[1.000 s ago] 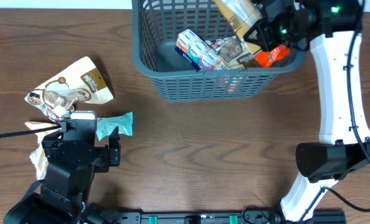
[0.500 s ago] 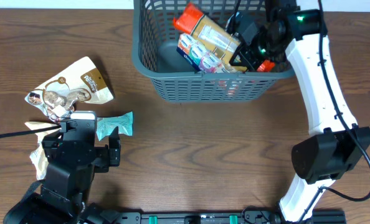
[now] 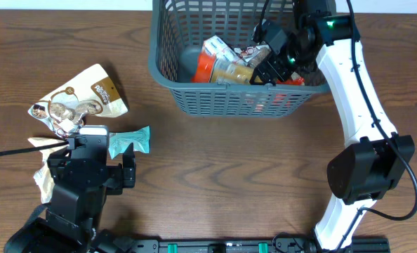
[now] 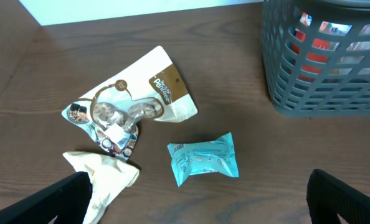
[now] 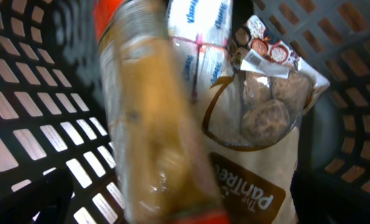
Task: Pack container
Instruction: 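Open right gripper to drop spaghetti into basket, withdraw right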
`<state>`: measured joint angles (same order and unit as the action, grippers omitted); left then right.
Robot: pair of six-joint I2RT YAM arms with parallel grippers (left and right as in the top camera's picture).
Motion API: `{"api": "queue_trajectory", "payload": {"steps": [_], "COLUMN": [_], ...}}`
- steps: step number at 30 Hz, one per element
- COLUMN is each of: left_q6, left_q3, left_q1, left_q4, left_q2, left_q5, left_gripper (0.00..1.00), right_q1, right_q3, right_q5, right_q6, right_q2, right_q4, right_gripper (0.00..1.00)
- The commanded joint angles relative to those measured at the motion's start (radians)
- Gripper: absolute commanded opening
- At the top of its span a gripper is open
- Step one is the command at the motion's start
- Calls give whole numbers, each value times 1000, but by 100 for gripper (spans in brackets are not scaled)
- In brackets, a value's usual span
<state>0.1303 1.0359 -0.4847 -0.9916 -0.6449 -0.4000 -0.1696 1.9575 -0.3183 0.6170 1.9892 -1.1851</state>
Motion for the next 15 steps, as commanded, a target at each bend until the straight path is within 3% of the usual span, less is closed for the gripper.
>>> {"api": "queue_trajectory", "payload": {"steps": [1,7,15], "left_q6": [1,1,1], "left_q3": [13,13,13], "left_q1": [-1,-1,-1], "left_q4": [-2,-2,-2], "left_q2": [2,2,2], "left_q5": [-13,-12,-12], "left_gripper": [99,99,99], "right_q1": [-11,-11,33], "right_q3": [16,160,663], "right_q5": [1,0,1], "right_q6": [-50,-157,-346], "right_q2": [-8,-8,-8], "right_q4": [8,3,-1], "right_gripper": [99,99,99]}}
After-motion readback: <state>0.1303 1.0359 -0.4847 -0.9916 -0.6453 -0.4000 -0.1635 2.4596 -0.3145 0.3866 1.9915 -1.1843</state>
